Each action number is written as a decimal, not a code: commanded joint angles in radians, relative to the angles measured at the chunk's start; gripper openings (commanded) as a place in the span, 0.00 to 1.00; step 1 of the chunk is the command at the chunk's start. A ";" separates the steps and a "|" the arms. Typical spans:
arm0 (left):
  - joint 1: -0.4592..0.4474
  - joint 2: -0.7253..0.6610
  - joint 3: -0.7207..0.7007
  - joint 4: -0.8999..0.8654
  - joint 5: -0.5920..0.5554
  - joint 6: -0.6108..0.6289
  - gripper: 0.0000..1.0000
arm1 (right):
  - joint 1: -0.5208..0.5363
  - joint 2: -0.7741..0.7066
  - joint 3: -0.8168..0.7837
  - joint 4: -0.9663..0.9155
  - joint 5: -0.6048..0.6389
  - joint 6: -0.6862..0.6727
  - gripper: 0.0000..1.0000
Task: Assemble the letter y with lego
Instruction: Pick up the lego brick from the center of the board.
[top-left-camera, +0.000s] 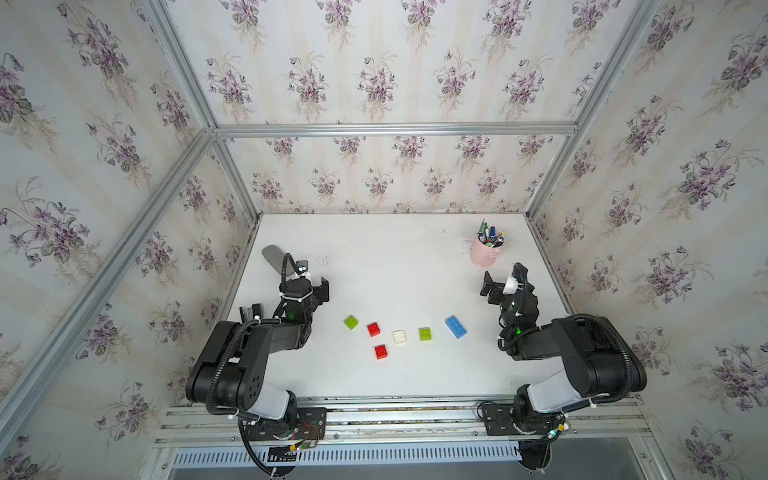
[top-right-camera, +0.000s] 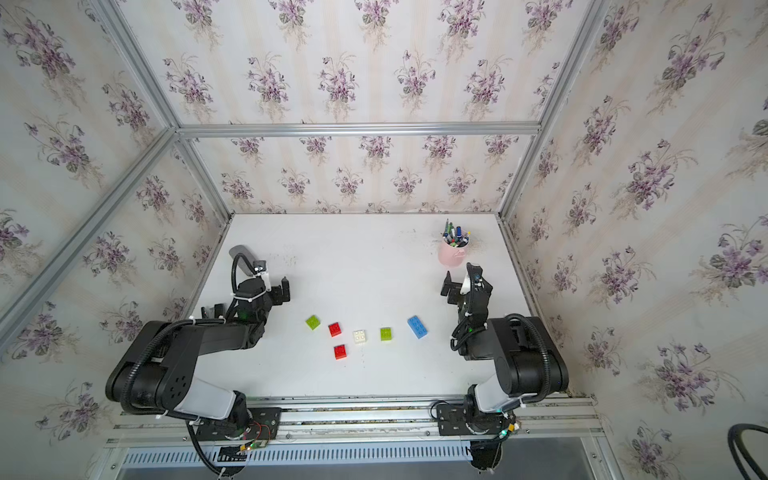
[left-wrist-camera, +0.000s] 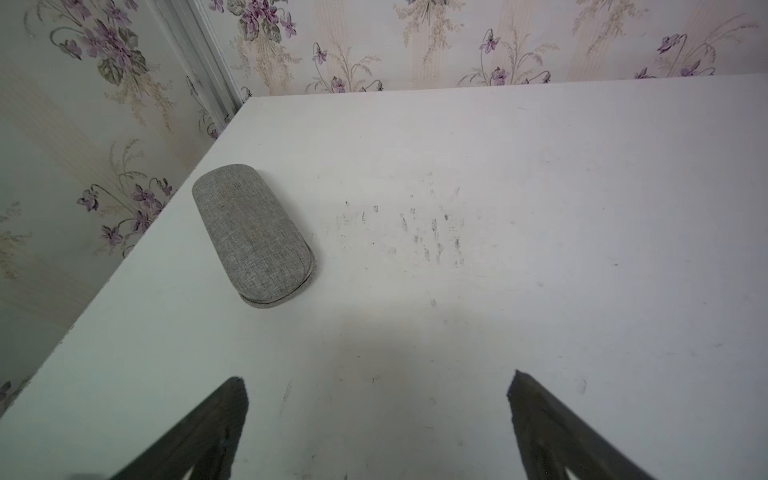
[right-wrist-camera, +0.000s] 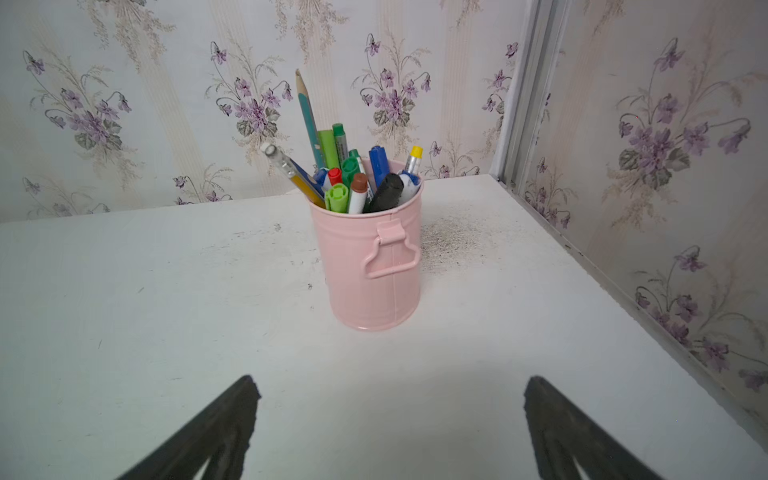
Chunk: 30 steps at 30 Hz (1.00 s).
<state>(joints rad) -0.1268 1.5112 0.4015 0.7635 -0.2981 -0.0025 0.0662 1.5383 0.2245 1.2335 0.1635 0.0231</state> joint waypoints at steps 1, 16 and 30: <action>0.000 -0.003 0.000 0.031 -0.012 -0.006 0.99 | 0.001 -0.005 0.000 0.024 -0.004 -0.003 1.00; -0.001 -0.002 0.000 0.030 -0.012 -0.006 0.99 | 0.001 -0.005 0.001 0.022 -0.005 -0.002 1.00; -0.032 -0.125 0.169 -0.346 -0.080 -0.003 0.99 | 0.001 -0.257 0.148 -0.411 -0.085 0.017 1.00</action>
<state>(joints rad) -0.1528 1.4208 0.5217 0.5854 -0.3321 -0.0017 0.0662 1.3216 0.3447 0.9947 0.1421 0.0269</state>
